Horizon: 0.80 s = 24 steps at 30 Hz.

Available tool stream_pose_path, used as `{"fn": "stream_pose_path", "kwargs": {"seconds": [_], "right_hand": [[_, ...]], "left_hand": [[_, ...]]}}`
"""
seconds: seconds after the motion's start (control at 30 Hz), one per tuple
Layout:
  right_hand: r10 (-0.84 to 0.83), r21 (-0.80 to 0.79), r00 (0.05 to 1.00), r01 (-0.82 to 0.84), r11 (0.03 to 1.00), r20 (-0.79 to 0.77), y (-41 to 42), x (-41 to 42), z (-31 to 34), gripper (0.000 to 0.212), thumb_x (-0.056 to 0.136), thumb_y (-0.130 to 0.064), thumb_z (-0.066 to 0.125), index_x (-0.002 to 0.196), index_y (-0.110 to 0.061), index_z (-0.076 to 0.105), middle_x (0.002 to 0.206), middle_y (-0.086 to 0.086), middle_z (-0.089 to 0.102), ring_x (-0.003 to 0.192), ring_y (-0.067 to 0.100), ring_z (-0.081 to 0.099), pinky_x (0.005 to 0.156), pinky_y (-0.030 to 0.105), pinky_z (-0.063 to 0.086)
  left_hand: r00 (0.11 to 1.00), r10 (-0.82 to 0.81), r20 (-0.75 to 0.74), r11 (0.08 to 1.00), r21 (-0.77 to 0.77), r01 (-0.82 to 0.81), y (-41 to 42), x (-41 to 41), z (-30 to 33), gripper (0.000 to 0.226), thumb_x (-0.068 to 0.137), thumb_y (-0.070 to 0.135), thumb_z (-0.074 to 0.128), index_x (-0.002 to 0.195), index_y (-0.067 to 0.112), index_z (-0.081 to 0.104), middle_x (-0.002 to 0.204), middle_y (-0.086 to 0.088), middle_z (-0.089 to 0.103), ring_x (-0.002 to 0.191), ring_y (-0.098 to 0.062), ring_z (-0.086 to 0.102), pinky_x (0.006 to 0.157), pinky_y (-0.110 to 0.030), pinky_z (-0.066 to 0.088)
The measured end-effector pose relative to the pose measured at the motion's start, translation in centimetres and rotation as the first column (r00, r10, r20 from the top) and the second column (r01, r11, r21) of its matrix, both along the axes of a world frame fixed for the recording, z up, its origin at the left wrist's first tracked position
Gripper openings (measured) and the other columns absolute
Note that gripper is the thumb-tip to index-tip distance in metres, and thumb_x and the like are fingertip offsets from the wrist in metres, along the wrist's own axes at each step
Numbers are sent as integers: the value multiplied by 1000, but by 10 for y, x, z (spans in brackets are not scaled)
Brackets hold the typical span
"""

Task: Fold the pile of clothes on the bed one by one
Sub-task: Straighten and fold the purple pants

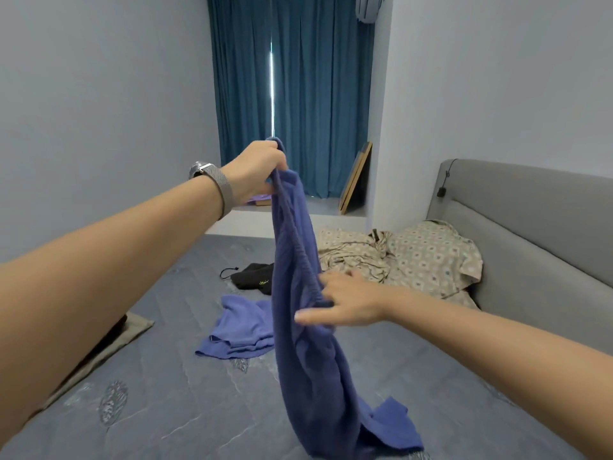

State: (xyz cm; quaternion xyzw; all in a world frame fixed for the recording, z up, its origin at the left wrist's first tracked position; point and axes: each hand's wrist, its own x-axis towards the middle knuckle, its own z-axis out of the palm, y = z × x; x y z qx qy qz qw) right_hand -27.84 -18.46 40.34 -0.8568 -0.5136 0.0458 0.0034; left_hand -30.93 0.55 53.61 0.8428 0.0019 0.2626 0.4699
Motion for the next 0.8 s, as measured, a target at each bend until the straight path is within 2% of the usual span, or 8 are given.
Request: {"fn": "stream_pose_path", "kwargs": {"seconds": [0.13, 0.2, 0.3, 0.37, 0.47, 0.57, 0.67, 0.8], "right_hand": [[-262, 159, 962, 247, 956, 80, -30, 44, 30, 58, 98, -58, 26, 73, -17, 58, 86, 6, 58, 84, 25, 55, 78, 33, 37], [-289, 255, 957, 270, 929, 40, -45, 62, 46, 48, 101, -47, 32, 80, -12, 57, 90, 7, 57, 86, 25, 53, 72, 32, 34], [-311, 239, 919, 254, 937, 241, -60, 77, 69, 50, 100, -48, 37, 87, -7, 61, 90, 9, 62, 84, 25, 56, 65, 34, 40], [-430, 206, 784, 377, 903, 448, -69, 83, 88, 53, 96, -57, 38, 76, -13, 57, 78, 5, 57, 74, 23, 54, 57, 29, 37], [-606, 383, 626, 470, 795, 490, -85, 89, 132, 56, 86, -70, 44, 66, -19, 53, 70, 2, 53, 73, 27, 53, 63, 30, 39], [-709, 646, 631, 405, 647, 314, -96, 84, 182, 61, 74, -77, 55, 63, -17, 55, 64, 1, 52, 71, 29, 52, 61, 30, 38], [-705, 832, 689, 285, 477, 168, -91, 75, 211, 49, 79, -59, 61, 56, -17, 51, 58, 1, 49, 65, 27, 49, 51, 28, 33], [-669, 670, 729, 425, 609, 145, -73, 78, 179, 24, 87, -26, 51, 71, -11, 61, 67, 10, 59, 62, 29, 57, 56, 26, 45]], "left_hand": [[807, 566, -171, 534, 822, -200, 53, -16, -25, 40, 99, 33, 35, 119, 4, 55, 125, -16, 42, 96, -32, 51, 83, -34, 37], [700, 679, -224, 373, 925, -66, 64, -27, -44, 53, 94, 51, 36, 125, 11, 53, 131, -12, 37, 98, -30, 57, 83, -34, 42], [796, 602, -56, 113, 993, -15, 74, -22, -67, 63, 82, 74, 38, 108, 22, 63, 116, -1, 54, 98, -24, 61, 69, -30, 43], [815, 574, -79, 159, 987, -17, 70, -18, -60, 60, 82, 77, 36, 78, 22, 61, 89, 2, 60, 81, -23, 60, 62, -28, 43], [828, 550, -106, 429, 887, -172, 60, -17, -24, 55, 86, 65, 49, 62, 16, 55, 67, -2, 56, 65, -24, 54, 58, -29, 43], [823, 518, 234, 622, 557, -550, 58, -23, 32, 38, 80, 41, 58, 56, 11, 55, 55, -5, 48, 57, -26, 47, 51, -27, 35], [803, 467, 369, 773, 271, -574, 44, -28, 71, 33, 79, 32, 60, 53, 14, 51, 53, -2, 42, 54, -19, 38, 51, -24, 32], [918, 379, 116, 780, 493, -384, 22, -8, 40, 35, 71, 39, 66, 63, 5, 64, 57, -8, 51, 55, -21, 44, 51, -30, 42]]}}
